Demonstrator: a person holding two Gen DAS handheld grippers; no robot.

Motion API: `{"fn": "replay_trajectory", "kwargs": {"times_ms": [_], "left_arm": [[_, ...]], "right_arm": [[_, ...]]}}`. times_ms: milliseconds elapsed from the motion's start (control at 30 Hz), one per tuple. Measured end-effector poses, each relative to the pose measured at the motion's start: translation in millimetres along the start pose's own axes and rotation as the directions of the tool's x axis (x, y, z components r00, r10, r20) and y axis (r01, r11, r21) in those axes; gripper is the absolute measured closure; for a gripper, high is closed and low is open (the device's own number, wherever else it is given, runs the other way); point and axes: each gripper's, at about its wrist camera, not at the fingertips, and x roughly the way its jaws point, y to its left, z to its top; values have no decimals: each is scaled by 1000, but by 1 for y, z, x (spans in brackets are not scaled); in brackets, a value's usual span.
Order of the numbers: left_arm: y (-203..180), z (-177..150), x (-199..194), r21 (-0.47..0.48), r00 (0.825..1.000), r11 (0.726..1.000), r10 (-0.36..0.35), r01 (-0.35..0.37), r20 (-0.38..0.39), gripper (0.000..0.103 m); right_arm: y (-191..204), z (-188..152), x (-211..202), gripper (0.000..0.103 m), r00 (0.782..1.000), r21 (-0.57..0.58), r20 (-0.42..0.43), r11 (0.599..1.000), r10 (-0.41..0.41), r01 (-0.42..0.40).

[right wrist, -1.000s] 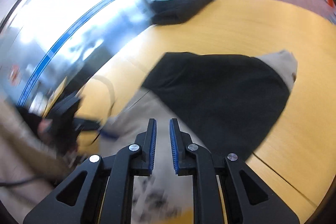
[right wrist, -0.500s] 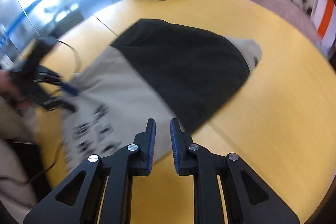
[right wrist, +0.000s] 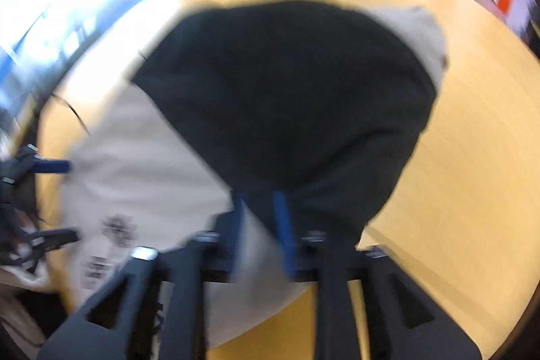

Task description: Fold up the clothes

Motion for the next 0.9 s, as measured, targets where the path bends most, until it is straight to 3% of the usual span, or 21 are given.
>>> {"fn": "replay_trajectory", "kwargs": {"times_ms": [67, 167, 267, 367, 433, 567, 633, 800, 867, 900], "left_arm": [[12, -1, -5, -3, 1000, 1000, 19, -19, 24, 0], [24, -4, 0, -9, 999, 999, 38, -38, 34, 0], [27, 6, -2, -25, 994, 999, 38, -36, 104, 0], [29, 16, -3, -20, 991, 999, -33, 36, 126, 0], [27, 22, 15, 0, 996, 998, -61, 61, 63, 0], [37, 10, 45, -62, 990, 990, -132, 129, -41, 0], [44, 4, 51, -90, 984, 982, -173, 168, -49, 0], [42, -7, 47, -51, 980, 981, -192, 190, -56, 0], [40, -9, 47, -53, 977, 980, -198, 194, -84, 0], [40, -9, 47, -61, 975, 979, -198, 192, -99, 0]], "right_arm": [[3, -25, -35, 47, 995, 104, 68, 991, 78, -85], [6, -70, -70, 39, 984, 223, 80, 959, 160, -175], [3, -114, -86, 38, 988, 300, -9, 943, 153, -143], [-11, -143, -86, 38, 990, 366, -65, 926, 127, -95], [-23, -134, -72, 36, 989, 388, -46, 915, 142, -113], [-50, -103, -38, 31, 982, 421, 15, 889, 188, -177], [-64, -88, -21, 31, 977, 436, 47, 875, 210, -209], [-95, -49, 19, 28, 957, 465, 120, 837, 263, -288], [-93, -31, 33, 29, 955, 452, 109, 842, 276, -295], [-87, -24, 38, 35, 962, 427, 86, 863, 259, -271]]}}
